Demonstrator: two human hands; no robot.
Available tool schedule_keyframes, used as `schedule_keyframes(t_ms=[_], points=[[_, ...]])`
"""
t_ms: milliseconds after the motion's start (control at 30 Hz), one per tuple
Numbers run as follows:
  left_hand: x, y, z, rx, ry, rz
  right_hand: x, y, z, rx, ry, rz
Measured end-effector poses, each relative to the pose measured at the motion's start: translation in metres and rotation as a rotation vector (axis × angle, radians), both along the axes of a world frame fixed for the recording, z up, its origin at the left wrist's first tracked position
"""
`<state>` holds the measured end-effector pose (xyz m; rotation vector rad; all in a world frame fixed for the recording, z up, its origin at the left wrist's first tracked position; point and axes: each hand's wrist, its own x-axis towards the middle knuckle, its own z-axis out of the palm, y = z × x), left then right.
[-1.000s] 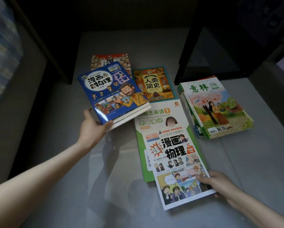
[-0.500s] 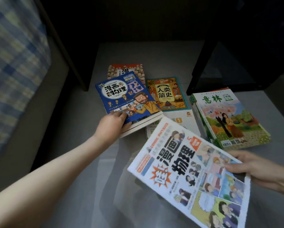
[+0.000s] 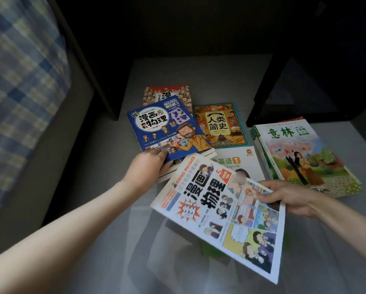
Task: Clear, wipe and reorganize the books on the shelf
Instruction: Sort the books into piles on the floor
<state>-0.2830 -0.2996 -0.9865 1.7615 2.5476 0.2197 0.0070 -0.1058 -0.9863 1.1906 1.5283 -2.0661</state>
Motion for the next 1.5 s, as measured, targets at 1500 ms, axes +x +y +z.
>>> schedule_keyframes(t_ms=[1500], points=[[0.020,-0.039,-0.015,0.185,-0.565,0.304,0.018,-0.051,-0.021,0.075,0.163,-0.397]])
